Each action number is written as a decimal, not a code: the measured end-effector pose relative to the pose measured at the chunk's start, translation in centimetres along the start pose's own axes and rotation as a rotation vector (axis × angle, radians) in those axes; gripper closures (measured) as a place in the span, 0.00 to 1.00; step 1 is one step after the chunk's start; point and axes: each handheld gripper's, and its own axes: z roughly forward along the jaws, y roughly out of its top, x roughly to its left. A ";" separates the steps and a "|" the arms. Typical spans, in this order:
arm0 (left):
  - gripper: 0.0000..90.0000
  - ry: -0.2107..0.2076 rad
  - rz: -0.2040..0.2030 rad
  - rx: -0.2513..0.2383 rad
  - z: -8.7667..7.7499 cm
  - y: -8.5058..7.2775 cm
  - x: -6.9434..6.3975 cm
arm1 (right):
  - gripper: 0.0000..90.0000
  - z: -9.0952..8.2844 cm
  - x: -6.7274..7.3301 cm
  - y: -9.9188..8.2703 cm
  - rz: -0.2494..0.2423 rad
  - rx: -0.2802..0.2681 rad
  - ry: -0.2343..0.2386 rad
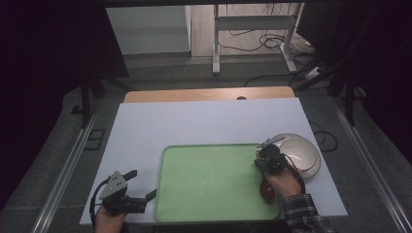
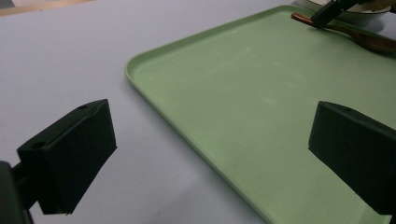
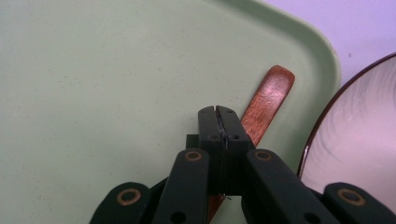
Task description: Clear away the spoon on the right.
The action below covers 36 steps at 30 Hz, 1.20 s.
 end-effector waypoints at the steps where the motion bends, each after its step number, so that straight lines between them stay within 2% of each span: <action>1: 0.01 0.000 0.000 0.000 0.0 0.0 0.0 | 0.99 0.0 0.0 0.0 0.000 0.000 -0.001; 8: 0.01 0.002 0.000 -0.002 0.0 0.0 0.0 | 0.99 -0.1 0.2 0.1 0.000 -0.014 0.004; 21: 0.01 0.004 0.000 -0.005 -0.1 0.0 0.0 | 0.88 -0.9 0.9 0.2 -0.026 -0.047 0.019; 29: 0.01 0.003 -0.002 -0.007 -0.1 0.0 0.0 | 0.84 -1.9 1.1 0.2 -0.039 -0.102 0.021; 36: 0.01 0.003 -0.003 -0.007 -0.1 0.0 0.0 | 0.74 -2.4 1.6 0.0 -0.055 -0.121 0.023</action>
